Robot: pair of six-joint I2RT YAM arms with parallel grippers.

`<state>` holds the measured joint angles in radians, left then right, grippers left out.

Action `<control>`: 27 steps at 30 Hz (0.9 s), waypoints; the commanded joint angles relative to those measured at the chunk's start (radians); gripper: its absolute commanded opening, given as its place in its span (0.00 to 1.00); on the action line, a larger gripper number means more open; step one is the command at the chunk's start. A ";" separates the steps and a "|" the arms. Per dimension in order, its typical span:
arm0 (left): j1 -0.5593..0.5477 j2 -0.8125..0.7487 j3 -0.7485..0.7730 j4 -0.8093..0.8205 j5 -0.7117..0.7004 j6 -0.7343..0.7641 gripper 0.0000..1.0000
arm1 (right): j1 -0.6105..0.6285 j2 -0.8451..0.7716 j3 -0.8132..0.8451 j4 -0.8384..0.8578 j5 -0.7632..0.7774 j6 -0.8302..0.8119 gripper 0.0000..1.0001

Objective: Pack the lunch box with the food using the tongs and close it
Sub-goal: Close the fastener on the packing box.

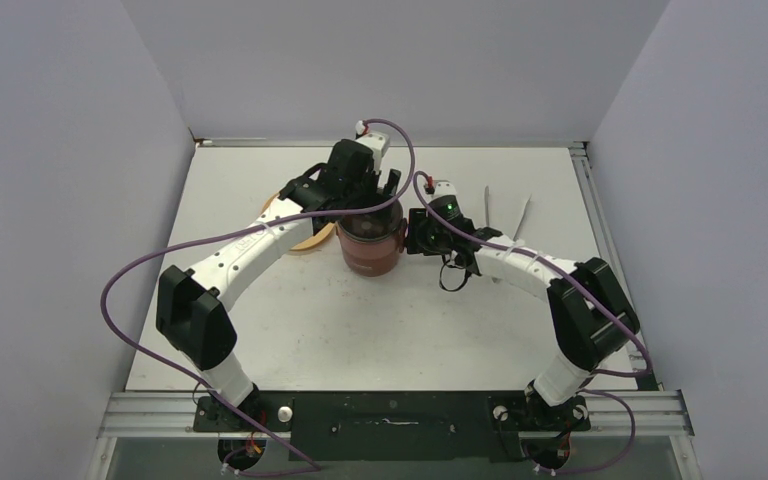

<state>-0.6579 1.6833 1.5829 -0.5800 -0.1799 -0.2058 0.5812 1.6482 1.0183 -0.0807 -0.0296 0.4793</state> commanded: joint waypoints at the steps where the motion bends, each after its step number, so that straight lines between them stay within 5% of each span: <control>1: 0.013 -0.017 0.032 -0.081 0.026 -0.009 0.95 | -0.003 -0.109 -0.008 0.032 0.062 -0.010 0.54; 9: 0.062 -0.135 0.078 -0.071 0.090 -0.034 0.96 | -0.068 -0.275 -0.015 -0.092 0.098 -0.065 0.63; 14: 0.142 -0.191 0.061 -0.069 0.176 -0.047 0.96 | -0.060 -0.322 -0.006 -0.048 -0.028 -0.134 0.66; 27: 0.423 -0.180 -0.185 0.204 0.613 -0.246 1.00 | 0.049 -0.241 0.134 0.071 -0.229 -0.435 0.64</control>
<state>-0.2760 1.4876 1.4307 -0.5205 0.2588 -0.3660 0.6266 1.3636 1.0626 -0.0959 -0.1749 0.1574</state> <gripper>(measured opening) 0.992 0.638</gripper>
